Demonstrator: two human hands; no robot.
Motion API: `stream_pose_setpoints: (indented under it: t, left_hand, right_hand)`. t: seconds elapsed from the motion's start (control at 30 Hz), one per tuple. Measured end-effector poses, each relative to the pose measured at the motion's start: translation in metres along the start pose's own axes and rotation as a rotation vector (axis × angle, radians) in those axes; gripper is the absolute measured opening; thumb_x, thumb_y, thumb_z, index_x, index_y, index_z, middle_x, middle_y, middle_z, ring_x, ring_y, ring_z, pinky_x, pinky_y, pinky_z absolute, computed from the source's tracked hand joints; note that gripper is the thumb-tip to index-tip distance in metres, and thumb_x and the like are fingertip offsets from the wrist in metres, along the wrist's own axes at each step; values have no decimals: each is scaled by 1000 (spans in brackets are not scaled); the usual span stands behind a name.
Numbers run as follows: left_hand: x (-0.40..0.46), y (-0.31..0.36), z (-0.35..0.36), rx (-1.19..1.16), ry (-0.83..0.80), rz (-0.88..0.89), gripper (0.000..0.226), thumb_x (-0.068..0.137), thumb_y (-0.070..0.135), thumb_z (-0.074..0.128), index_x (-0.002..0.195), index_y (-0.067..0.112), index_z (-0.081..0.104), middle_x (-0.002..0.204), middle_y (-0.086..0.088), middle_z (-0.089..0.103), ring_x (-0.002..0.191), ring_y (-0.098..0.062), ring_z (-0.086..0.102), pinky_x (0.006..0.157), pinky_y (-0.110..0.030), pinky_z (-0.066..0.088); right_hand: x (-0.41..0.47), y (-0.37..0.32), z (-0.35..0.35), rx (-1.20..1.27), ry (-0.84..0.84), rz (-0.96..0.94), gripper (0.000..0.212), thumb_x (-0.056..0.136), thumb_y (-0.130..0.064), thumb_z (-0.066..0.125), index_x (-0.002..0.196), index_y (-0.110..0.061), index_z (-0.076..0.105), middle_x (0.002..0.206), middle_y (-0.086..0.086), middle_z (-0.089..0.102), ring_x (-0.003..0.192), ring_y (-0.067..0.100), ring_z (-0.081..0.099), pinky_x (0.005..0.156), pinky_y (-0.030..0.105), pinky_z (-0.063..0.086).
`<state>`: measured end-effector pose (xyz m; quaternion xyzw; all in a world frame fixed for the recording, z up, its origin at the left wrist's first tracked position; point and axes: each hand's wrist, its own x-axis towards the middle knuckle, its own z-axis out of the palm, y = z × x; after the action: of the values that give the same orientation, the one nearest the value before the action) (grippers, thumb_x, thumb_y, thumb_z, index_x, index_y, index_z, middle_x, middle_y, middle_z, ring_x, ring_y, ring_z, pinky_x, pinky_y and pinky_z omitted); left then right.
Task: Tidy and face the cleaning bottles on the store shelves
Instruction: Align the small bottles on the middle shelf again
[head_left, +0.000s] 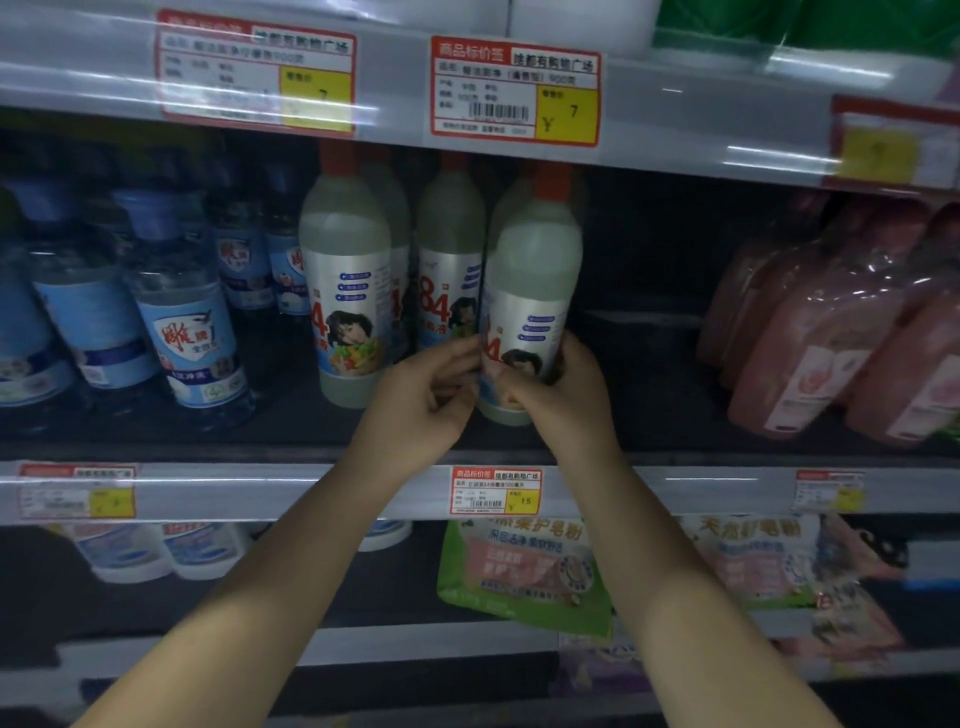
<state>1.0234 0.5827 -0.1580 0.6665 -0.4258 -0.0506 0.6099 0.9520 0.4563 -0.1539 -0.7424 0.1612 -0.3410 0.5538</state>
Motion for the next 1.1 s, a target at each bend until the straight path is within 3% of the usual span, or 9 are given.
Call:
stream_pose_setpoints:
  t: [0.1, 0.2, 0.33, 0.43, 0.63, 0.87, 1.03, 1.1]
  left_hand:
    - [-2, 1, -2, 10, 45, -5, 37, 86, -5, 55, 121, 8, 57, 108, -4, 67, 101, -2, 62, 88, -13, 46]
    - [-1, 3, -2, -25, 86, -31, 30, 86, -8, 54, 111, 6, 63, 100, -6, 69, 92, -1, 65, 85, -13, 48]
    - [3, 0, -5, -44, 116, -85, 38, 85, -15, 48, 108, 12, 61, 93, 3, 69, 91, 2, 64, 83, -11, 47]
    - [6, -2, -6, -6, 19, -108, 53, 81, -20, 45, 119, 15, 56, 108, 6, 63, 101, 2, 59, 89, -11, 46]
    - [8, -4, -7, 30, -86, -94, 58, 79, -22, 43, 128, 8, 52, 123, -2, 60, 115, -9, 56, 99, -24, 44]
    - [6, 1, -4, 89, -138, -99, 58, 83, -15, 47, 134, 11, 45, 128, 4, 54, 117, -4, 51, 97, -15, 41]
    - [4, 1, -1, 174, 24, -96, 48, 87, -3, 51, 132, 13, 48, 119, 5, 55, 109, -7, 54, 84, -3, 39]
    - [4, 2, -1, 216, 85, -74, 45, 88, -1, 52, 130, 12, 50, 116, 3, 56, 106, -8, 53, 84, -6, 41]
  right_hand:
    - [-1, -4, 1, 11, 71, -1, 63, 66, -19, 83, 114, -19, 42, 102, -12, 57, 94, -3, 57, 79, 17, 51]
    - [-3, -5, 1, -17, 79, -20, 61, 67, -18, 82, 113, -17, 42, 96, -18, 54, 89, -6, 56, 73, 10, 49]
    - [-3, -1, -1, -1, 69, -20, 42, 73, -23, 78, 106, -25, 51, 105, -4, 61, 97, 8, 61, 81, 23, 52]
    - [-1, -1, -2, 19, 28, -6, 40, 74, -24, 74, 108, -32, 55, 116, 2, 59, 103, 11, 60, 86, 26, 51]
    - [-2, -3, 1, 1, 95, -36, 57, 69, -16, 81, 111, -23, 43, 101, -13, 55, 94, -3, 56, 79, 13, 48]
    - [0, -5, -1, 30, 169, 7, 43, 73, -8, 75, 107, -19, 50, 91, -15, 58, 84, -4, 58, 68, 10, 50]
    - [4, -2, -20, 121, 274, 97, 44, 72, -6, 74, 108, -17, 52, 95, -8, 61, 88, 5, 61, 75, 20, 51]
    - [6, -1, -34, 78, 310, 93, 44, 72, -5, 73, 110, -13, 53, 98, -3, 62, 88, 6, 61, 75, 20, 50]
